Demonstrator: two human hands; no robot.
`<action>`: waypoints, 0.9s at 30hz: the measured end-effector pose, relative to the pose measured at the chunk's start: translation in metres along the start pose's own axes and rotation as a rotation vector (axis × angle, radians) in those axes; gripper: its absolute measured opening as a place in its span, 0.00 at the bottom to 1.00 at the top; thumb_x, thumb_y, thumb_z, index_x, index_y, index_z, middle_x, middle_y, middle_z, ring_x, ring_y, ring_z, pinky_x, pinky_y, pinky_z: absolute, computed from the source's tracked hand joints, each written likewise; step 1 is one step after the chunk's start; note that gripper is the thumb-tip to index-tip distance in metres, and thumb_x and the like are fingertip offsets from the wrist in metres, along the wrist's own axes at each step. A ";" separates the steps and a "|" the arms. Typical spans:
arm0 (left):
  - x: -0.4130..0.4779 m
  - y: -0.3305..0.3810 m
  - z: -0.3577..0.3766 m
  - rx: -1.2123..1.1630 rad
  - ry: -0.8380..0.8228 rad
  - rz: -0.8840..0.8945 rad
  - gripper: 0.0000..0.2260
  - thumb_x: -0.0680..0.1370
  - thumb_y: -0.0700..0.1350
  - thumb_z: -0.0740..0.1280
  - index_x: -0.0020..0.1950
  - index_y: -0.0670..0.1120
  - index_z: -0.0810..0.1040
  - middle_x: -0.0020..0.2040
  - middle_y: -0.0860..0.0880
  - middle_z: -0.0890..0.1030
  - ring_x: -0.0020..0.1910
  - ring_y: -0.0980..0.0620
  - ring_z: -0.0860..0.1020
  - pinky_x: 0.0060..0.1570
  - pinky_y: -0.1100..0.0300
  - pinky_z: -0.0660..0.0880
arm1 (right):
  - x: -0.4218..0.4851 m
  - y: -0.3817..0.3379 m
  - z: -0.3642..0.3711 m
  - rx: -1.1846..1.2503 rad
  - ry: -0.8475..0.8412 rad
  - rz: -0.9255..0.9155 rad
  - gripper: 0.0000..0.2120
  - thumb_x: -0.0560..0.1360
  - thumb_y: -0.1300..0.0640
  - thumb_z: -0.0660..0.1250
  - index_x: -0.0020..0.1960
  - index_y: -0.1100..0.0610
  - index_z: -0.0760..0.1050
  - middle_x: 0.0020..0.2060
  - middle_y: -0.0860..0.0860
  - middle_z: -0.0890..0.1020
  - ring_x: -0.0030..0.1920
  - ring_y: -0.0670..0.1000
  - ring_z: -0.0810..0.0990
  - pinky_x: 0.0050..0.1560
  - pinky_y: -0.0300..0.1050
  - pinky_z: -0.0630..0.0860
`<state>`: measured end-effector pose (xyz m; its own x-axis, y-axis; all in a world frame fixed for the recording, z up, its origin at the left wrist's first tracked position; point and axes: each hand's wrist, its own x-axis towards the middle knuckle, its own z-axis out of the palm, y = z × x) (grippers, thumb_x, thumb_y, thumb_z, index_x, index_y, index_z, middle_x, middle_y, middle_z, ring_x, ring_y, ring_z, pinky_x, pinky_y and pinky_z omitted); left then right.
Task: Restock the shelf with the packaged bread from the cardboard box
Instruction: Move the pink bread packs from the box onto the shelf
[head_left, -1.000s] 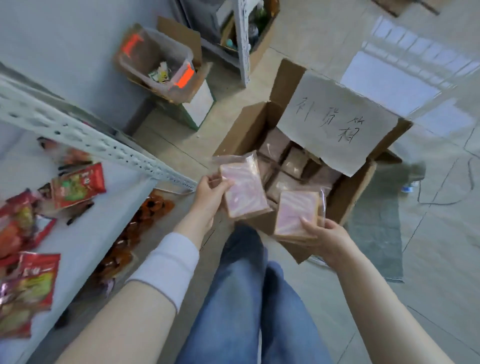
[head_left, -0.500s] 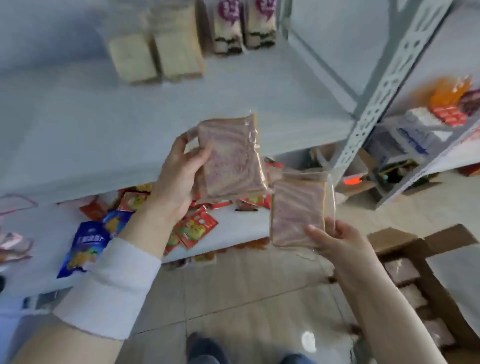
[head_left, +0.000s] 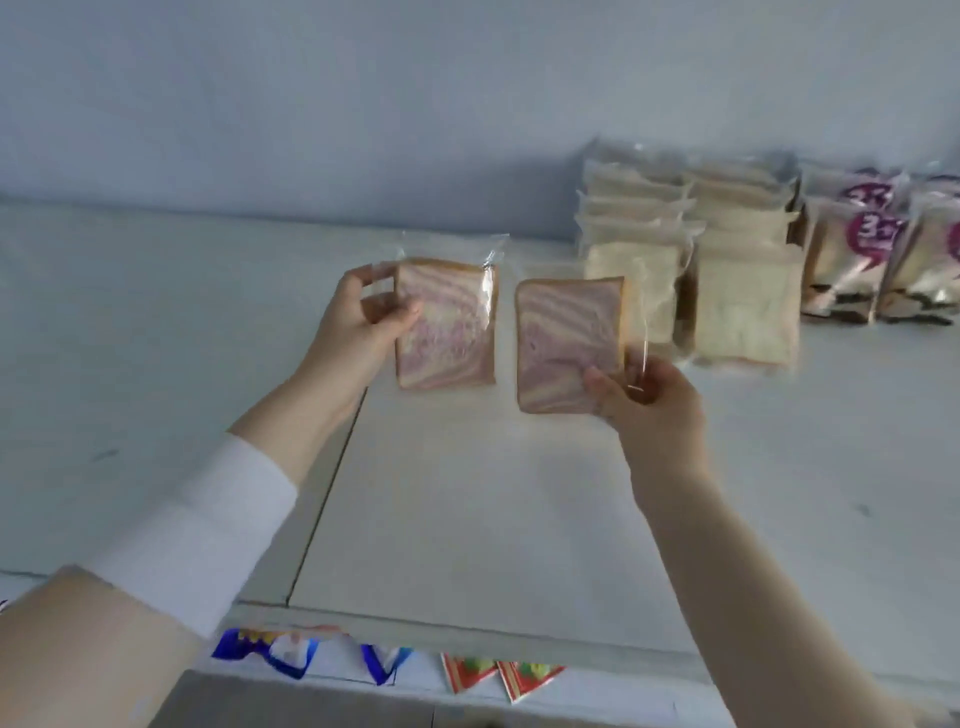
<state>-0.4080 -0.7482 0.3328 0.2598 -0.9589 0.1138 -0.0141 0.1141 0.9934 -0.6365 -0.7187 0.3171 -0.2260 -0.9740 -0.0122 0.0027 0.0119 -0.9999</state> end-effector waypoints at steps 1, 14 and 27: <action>0.023 -0.003 -0.002 0.007 0.024 0.010 0.16 0.76 0.35 0.64 0.61 0.47 0.67 0.43 0.51 0.78 0.36 0.63 0.79 0.35 0.71 0.74 | 0.020 0.000 0.019 -0.021 0.041 -0.038 0.10 0.69 0.59 0.73 0.47 0.53 0.73 0.37 0.47 0.79 0.38 0.47 0.77 0.43 0.38 0.75; 0.240 -0.050 0.007 0.110 0.039 0.067 0.18 0.76 0.37 0.66 0.64 0.46 0.69 0.48 0.48 0.76 0.43 0.55 0.75 0.41 0.66 0.75 | 0.214 0.022 0.175 -0.057 0.391 -0.089 0.17 0.73 0.60 0.68 0.61 0.56 0.70 0.53 0.53 0.76 0.56 0.51 0.74 0.59 0.35 0.66; 0.279 -0.068 0.035 0.061 0.071 0.060 0.21 0.76 0.36 0.65 0.67 0.40 0.62 0.50 0.45 0.74 0.42 0.55 0.74 0.45 0.64 0.73 | 0.262 0.029 0.178 -0.356 0.499 0.046 0.32 0.72 0.60 0.69 0.71 0.61 0.58 0.67 0.57 0.71 0.68 0.56 0.69 0.68 0.47 0.63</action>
<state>-0.3684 -1.0327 0.2975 0.3249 -0.9296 0.1739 -0.0897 0.1528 0.9842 -0.5223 -1.0140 0.2853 -0.6621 -0.7487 0.0323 -0.2826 0.2095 -0.9361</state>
